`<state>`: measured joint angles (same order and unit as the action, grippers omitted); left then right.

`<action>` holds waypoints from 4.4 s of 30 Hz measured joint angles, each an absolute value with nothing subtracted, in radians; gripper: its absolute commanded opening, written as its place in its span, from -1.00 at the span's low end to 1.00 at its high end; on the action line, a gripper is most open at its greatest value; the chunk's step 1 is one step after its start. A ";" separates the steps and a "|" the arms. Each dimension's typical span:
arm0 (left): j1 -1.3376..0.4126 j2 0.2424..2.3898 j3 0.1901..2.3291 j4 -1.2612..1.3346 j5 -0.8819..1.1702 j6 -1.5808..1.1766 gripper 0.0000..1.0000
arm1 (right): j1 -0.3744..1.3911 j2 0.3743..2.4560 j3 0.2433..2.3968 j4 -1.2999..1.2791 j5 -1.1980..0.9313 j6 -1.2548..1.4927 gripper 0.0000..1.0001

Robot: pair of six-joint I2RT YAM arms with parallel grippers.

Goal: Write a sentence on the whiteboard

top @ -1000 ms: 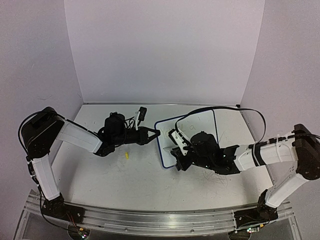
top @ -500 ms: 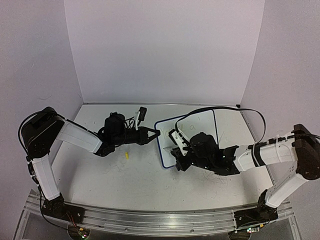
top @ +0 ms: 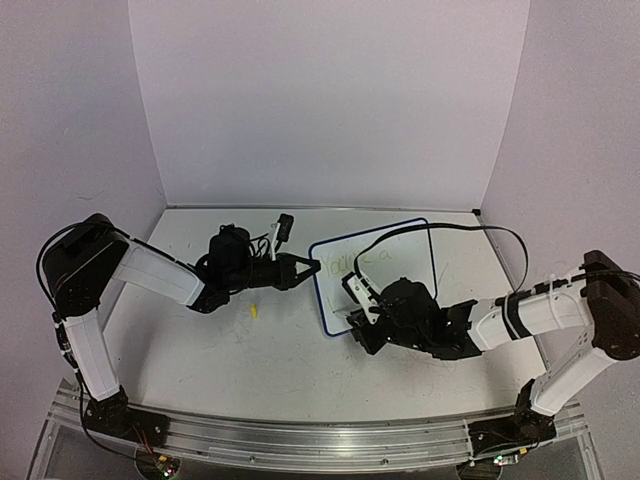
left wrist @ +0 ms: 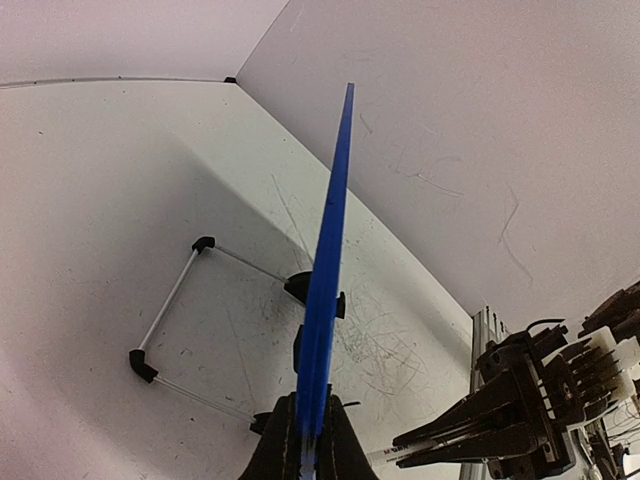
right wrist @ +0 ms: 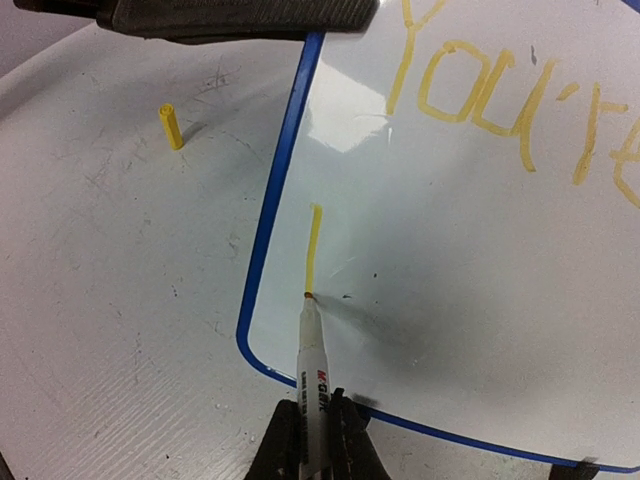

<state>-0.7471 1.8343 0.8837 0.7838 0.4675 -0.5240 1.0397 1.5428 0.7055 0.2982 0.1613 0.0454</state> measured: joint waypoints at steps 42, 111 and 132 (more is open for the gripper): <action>-0.747 1.834 0.883 0.784 0.461 -0.524 -1.00 | 1.044 1.542 0.742 0.332 0.279 0.055 -1.00; -0.747 1.833 0.875 0.787 0.461 -0.524 -1.00 | 1.044 1.530 0.731 0.323 0.325 0.085 -1.00; -0.750 1.826 0.868 0.788 0.460 -0.524 -1.00 | 1.037 1.425 0.656 0.322 0.245 0.062 -1.00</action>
